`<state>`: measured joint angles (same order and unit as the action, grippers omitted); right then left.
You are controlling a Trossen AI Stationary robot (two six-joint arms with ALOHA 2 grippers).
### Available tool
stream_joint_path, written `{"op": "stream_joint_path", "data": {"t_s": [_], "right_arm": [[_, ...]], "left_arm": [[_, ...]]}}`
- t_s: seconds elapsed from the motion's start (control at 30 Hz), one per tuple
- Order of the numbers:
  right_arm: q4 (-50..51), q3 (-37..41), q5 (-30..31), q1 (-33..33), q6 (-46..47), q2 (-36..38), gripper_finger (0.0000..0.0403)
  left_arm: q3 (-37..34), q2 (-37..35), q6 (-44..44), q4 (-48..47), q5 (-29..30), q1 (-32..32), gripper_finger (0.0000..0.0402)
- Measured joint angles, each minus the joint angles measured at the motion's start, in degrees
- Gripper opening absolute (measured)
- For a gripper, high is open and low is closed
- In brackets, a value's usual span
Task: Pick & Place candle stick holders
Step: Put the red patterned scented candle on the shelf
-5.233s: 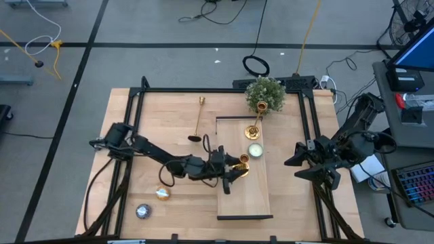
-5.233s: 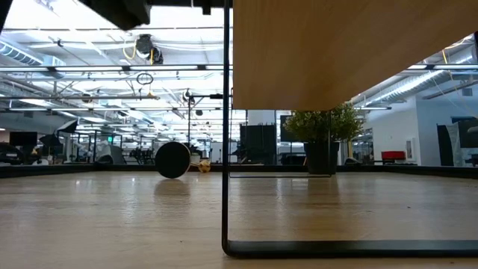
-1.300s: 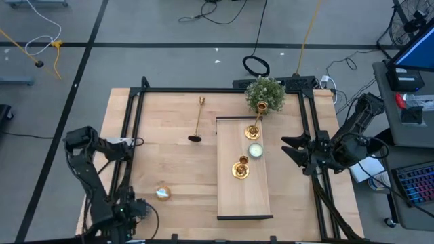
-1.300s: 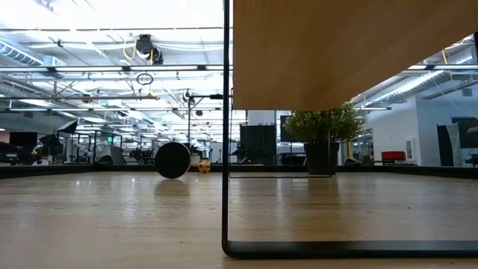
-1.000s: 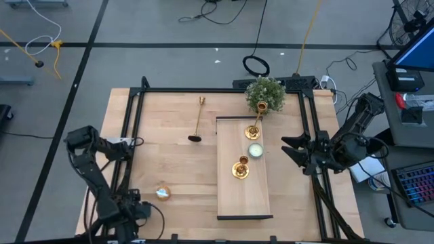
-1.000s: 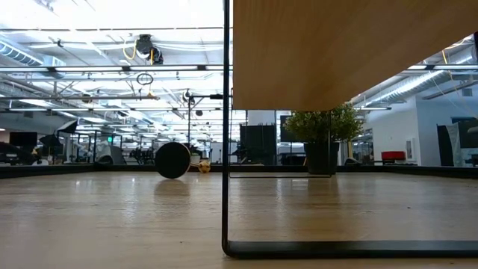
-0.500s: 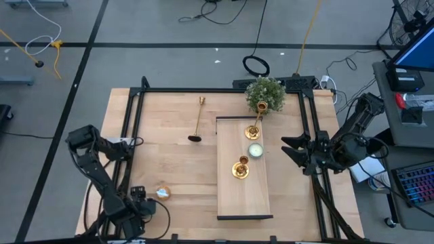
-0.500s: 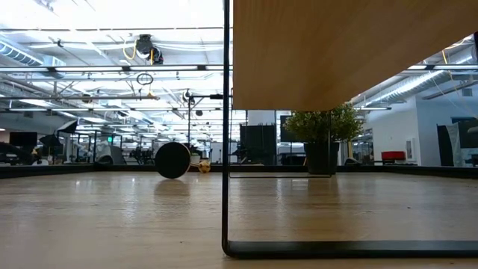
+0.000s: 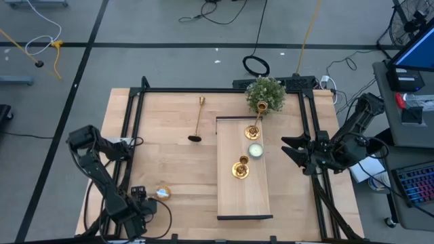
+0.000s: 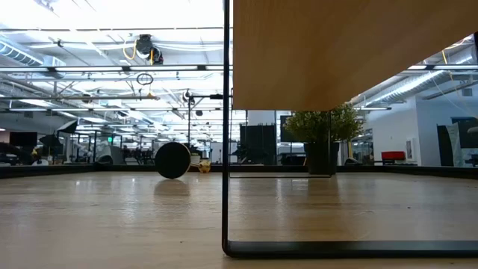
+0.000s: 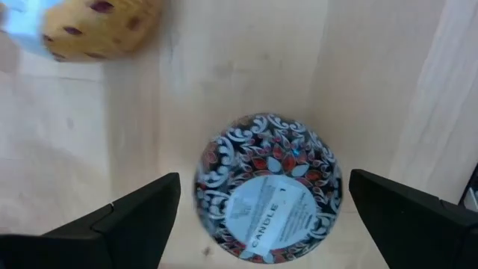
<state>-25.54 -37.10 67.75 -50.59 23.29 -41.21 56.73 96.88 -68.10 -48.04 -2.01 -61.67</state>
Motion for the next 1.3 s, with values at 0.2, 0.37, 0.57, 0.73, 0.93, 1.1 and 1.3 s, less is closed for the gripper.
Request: {"op": "stream_joint_path", "data": {"t_s": [0.2, 0.37, 0.57, 0.73, 0.93, 1.1, 1.3], "right_arm": [[0.0, 0.0, 0.0, 0.0, 0.0, 0.0, 0.0255], [0.0, 0.0, -0.2, 0.0, 0.0, 0.0, 0.0255], [0.0, 0.0, -0.2, 0.0, 0.0, 0.0, 0.0255], [0.0, 0.0, -0.2, 0.0, 0.0, 0.0, 0.0255], [0.0, 0.0, -0.2, 0.0, 0.0, 0.0, 0.0255], [0.0, 0.0, -0.2, 0.0, 0.0, 0.0, 0.0255], [0.0, 0.0, -0.2, 0.0, 0.0, 0.0, 0.0255]], "left_arm": [[0.1, 3.4, 0.1, 6.1, -2.7, 0.0, 0.0392], [0.3, 4.8, -1.5, 6.7, -3.5, 0.0, 0.0392], [0.1, 3.8, -1.4, 5.5, -3.3, 0.7, 0.0388], [0.1, 3.8, -1.0, 5.5, -2.8, 0.7, 0.0342], [0.1, 3.8, -0.3, 7.2, -2.7, 1.4, 0.0299], [0.0, 2.7, -2.5, 7.7, -2.4, 2.4, 0.0299], [0.0, -4.5, -8.8, 5.0, 3.9, 3.7, 0.0299]]}}
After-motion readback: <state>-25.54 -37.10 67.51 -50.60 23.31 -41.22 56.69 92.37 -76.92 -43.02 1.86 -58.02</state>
